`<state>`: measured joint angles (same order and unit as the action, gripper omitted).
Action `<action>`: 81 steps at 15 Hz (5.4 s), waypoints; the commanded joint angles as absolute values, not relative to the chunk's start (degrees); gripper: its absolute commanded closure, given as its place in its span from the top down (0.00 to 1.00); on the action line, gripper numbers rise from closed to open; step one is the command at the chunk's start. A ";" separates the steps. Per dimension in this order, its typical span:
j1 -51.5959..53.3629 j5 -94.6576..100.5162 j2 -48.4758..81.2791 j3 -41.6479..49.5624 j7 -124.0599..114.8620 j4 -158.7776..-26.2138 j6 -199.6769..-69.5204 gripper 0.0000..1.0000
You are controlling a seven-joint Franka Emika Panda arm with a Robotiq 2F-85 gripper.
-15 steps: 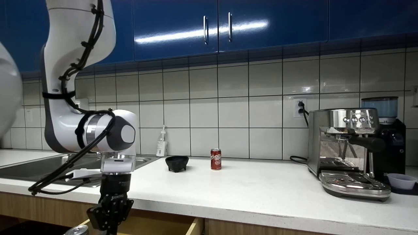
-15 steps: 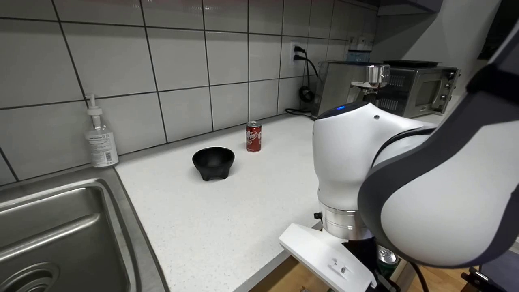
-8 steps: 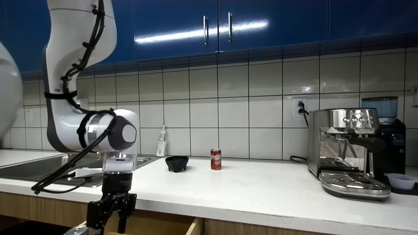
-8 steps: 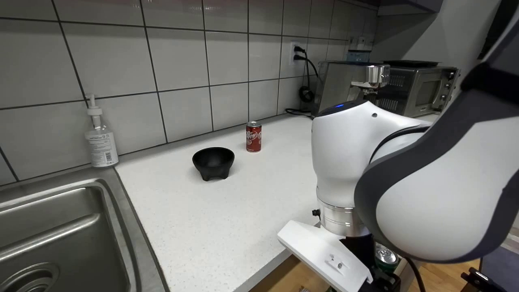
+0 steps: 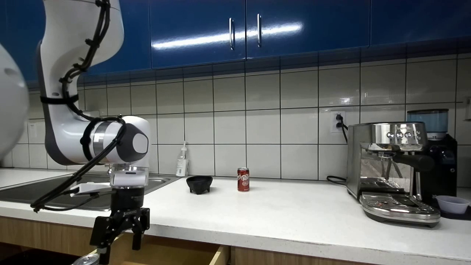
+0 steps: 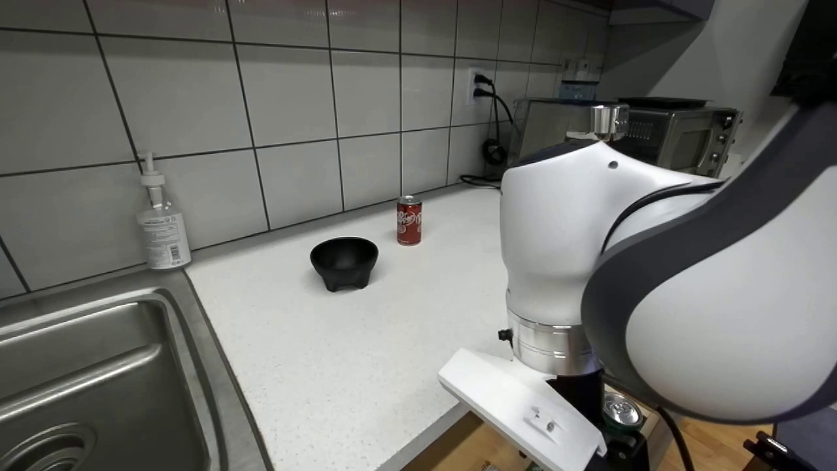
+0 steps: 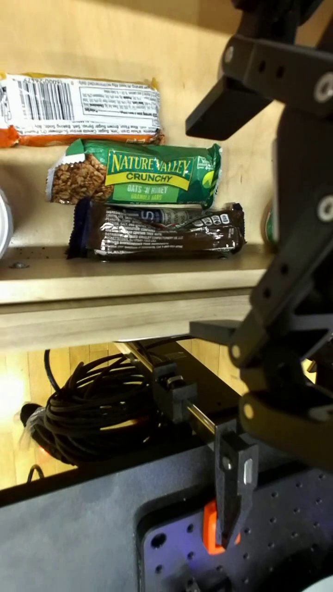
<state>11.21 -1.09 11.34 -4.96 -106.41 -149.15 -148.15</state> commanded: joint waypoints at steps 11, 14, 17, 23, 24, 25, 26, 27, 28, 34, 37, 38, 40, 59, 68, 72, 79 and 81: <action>10.92 -6.52 -1.51 -8.70 -81.36 -156.63 -140.14 1.00; 10.81 -10.50 -2.46 -8.88 -70.29 -157.73 -139.61 1.00; 10.58 -15.95 -3.14 -8.60 -57.67 -158.98 -139.19 1.00; 8.97 -18.10 -2.64 -6.88 -43.48 -158.88 -132.12 1.00; 8.53 -17.74 -2.62 -6.58 -42.33 -158.91 -130.91 1.00; 8.15 -17.07 -2.53 -6.25 -41.56 -158.87 -129.60 1.00; 7.81 -16.59 -2.33 -5.96 -40.94 -158.84 -128.67 1.00; 7.52 -16.19 -2.09 -5.71 -40.34 -158.83 -127.74 1.00; 7.26 -16.29 -1.64 -5.49 -38.90 -158.83 -127.14 1.00; 6.25 -17.35 2.95 -4.58 -29.35 -157.79 -124.98 1.00; 6.05 -17.43 6.41 -4.30 -25.01 -156.74 -125.02 1.00; 6.01 -17.21 7.81 -4.26 -24.27 -156.10 -125.03 1.00; 6.07 -17.17 10.19 -4.25 -23.17 -154.97 -125.70 1.00; 6.35 -11.18 21.03 -4.84 -4.60 -143.82 -133.20 1.00; 6.05 -8.46 22.20 -5.09 -1.61 -140.24 -132.41 1.00; 6.21 -7.57 22.25 -4.94 -1.87 -139.13 -131.87 1.00; 6.53 -5.29 22.98 -4.61 -2.12 -136.00 -131.05 1.00; 6.55 -4.62 23.24 -4.68 -1.91 -135.48 -130.17 1.00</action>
<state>6.99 -6.54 22.27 -4.56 -2.92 -138.25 -132.54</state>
